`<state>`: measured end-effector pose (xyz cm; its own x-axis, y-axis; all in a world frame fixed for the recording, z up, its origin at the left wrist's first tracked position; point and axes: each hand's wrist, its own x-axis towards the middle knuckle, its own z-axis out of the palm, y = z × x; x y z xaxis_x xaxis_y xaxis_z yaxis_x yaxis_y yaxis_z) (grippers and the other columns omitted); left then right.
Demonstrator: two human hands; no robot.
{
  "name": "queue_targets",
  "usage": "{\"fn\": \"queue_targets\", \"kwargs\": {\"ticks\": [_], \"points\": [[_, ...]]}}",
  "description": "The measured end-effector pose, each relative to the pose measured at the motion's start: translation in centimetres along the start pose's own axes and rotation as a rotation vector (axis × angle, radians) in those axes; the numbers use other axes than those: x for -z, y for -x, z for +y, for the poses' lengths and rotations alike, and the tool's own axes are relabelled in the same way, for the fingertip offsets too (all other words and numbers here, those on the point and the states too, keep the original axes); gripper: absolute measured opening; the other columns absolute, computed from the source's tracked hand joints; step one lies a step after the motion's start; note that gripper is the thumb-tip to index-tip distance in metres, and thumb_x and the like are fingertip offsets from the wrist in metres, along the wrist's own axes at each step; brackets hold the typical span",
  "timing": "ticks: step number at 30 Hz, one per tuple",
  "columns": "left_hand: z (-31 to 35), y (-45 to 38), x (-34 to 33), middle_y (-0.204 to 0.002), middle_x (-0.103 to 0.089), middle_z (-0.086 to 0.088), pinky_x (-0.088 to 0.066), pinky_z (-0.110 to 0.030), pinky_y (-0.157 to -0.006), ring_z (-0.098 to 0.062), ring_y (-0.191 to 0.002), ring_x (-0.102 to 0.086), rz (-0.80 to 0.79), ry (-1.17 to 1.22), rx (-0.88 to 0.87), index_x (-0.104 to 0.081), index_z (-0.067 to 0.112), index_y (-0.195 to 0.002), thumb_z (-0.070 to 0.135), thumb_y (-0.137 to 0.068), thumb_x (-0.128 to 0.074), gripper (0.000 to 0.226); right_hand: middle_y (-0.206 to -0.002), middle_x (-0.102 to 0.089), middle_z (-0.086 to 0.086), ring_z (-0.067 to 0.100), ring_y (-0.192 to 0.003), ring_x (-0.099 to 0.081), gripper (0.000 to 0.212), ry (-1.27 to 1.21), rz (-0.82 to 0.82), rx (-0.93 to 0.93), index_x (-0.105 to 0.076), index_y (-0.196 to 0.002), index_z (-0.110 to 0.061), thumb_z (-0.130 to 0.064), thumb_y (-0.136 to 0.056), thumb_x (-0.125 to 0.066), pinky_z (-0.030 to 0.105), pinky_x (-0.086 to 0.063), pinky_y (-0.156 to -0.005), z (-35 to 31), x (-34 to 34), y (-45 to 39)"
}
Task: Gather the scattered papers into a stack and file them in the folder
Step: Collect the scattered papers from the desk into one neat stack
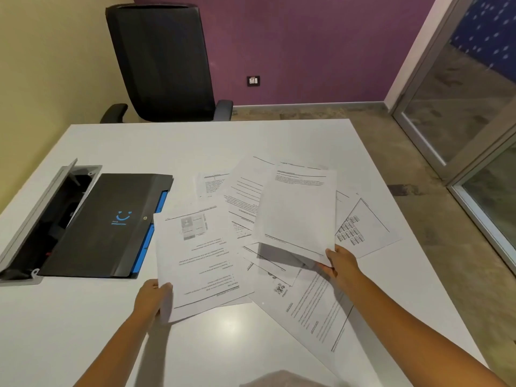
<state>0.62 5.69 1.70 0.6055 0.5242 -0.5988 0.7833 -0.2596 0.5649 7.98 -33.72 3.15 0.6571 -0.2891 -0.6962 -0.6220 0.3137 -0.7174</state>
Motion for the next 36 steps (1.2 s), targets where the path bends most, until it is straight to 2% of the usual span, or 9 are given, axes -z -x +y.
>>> {"fn": "queue_targets", "kwargs": {"ticks": [4,10,15,17,20,23,30,33,36], "points": [[1.0,1.7,-0.7,-0.118,-0.053,-0.024,-0.049,-0.051,-0.083,-0.042,-0.098,-0.058,0.358,-0.113,-0.247,-0.056,-0.004,-0.11,0.028,-0.09,-0.055,0.038,-0.116,-0.059,0.018,0.023,-0.079,-0.062,0.036,0.075,-0.072,0.013,-0.048,-0.13,-0.002,-0.002,-0.093,-0.05,0.032,-0.058,-0.064,0.3,-1.4,1.0],[5.5,6.0,-2.3,-0.097,-0.07,-0.006,-0.058,-0.04,-0.065,-0.03,-0.087,-0.067,-0.487,0.562,-0.025,-0.056,0.019,-0.106,0.056,-0.092,-0.027,0.049,-0.119,-0.062,0.023,0.028,-0.092,-0.062,0.032,0.324,-0.292,-0.034,-0.052,-0.124,0.001,-0.004,-0.093,-0.051,0.031,-0.059,-0.061,1.7,-3.4,3.4],[5.7,6.9,-5.5,-0.117,-0.065,-0.012,-0.053,-0.043,-0.085,-0.031,-0.103,-0.063,-0.43,0.186,-0.18,-0.052,0.011,-0.127,0.025,-0.093,-0.051,0.036,-0.08,-0.054,0.001,0.015,-0.066,-0.058,0.007,0.515,-0.315,-0.042,-0.053,-0.09,-0.015,-0.02,-0.094,-0.052,0.022,-0.05,-0.053,2.9,-4.0,4.3],[5.5,6.5,-6.2,-0.124,-0.059,-0.021,-0.05,-0.048,-0.091,-0.038,-0.108,-0.059,-0.329,0.141,-0.149,-0.047,0.003,-0.13,0.013,-0.093,-0.048,0.038,-0.082,-0.056,0.004,0.017,-0.064,-0.056,0.018,0.756,-0.248,0.128,-0.059,-0.096,-0.013,-0.029,-0.094,-0.05,0.026,-0.048,-0.058,3.4,-3.7,3.6],[4.8,5.8,-6.2,-0.125,-0.057,-0.025,-0.049,-0.051,-0.092,-0.042,-0.109,-0.057,-0.292,0.14,-0.067,-0.046,-0.001,-0.13,0.01,-0.093,-0.047,0.039,-0.116,-0.055,0.005,0.019,-0.102,-0.054,0.026,1.256,-0.04,0.6,-0.061,-0.113,-0.016,-0.028,-0.094,-0.048,0.029,-0.049,-0.084,3.7,-2.0,2.3],[3.4,5.5,-6.0,-0.122,-0.058,-0.027,-0.051,-0.048,-0.084,-0.044,-0.106,-0.058,-0.29,0.166,0.013,-0.047,-0.002,-0.129,0.01,-0.092,-0.049,0.038,-0.129,-0.05,0.001,0.018,-0.112,-0.047,0.025,1.513,-0.003,0.715,-0.06,-0.114,-0.021,-0.027,-0.095,-0.045,0.028,-0.046,-0.089,3.7,-0.4,1.4],[2.1,5.3,-5.7,-0.12,-0.06,-0.025,-0.052,-0.045,-0.083,-0.043,-0.105,-0.059,-0.316,0.256,0.036,-0.049,-0.003,-0.124,0.019,-0.092,-0.053,0.039,-0.088,-0.056,0.006,0.02,-0.08,-0.053,0.015,0.783,0.129,0.224,-0.053,-0.094,-0.009,-0.024,-0.091,-0.054,0.029,-0.046,-0.073,3.5,-0.3,0.0],[2.2,5.0,-5.8,-0.117,-0.062,-0.024,-0.052,-0.044,-0.086,-0.04,-0.102,-0.061,-0.304,0.265,0.023,-0.052,-0.003,-0.122,0.022,-0.091,-0.056,0.041,-0.06,-0.054,0.01,0.019,-0.05,-0.046,0.023,0.373,0.039,-0.04,-0.053,-0.07,-0.005,-0.014,-0.091,-0.049,0.025,-0.041,-0.046,2.6,-1.3,-0.9],[2.2,4.4,-5.9,-0.121,-0.06,-0.025,-0.048,-0.048,-0.094,-0.039,-0.106,-0.06,-0.295,0.294,0.027,-0.05,-0.005,-0.125,0.017,-0.091,-0.056,0.041,-0.075,-0.065,0.014,0.014,-0.054,-0.06,0.014,0.17,0.005,-0.132,-0.06,-0.093,-0.002,-0.014,-0.09,-0.055,0.025,-0.055,-0.059,2.6,-1.8,-1.3]]}}
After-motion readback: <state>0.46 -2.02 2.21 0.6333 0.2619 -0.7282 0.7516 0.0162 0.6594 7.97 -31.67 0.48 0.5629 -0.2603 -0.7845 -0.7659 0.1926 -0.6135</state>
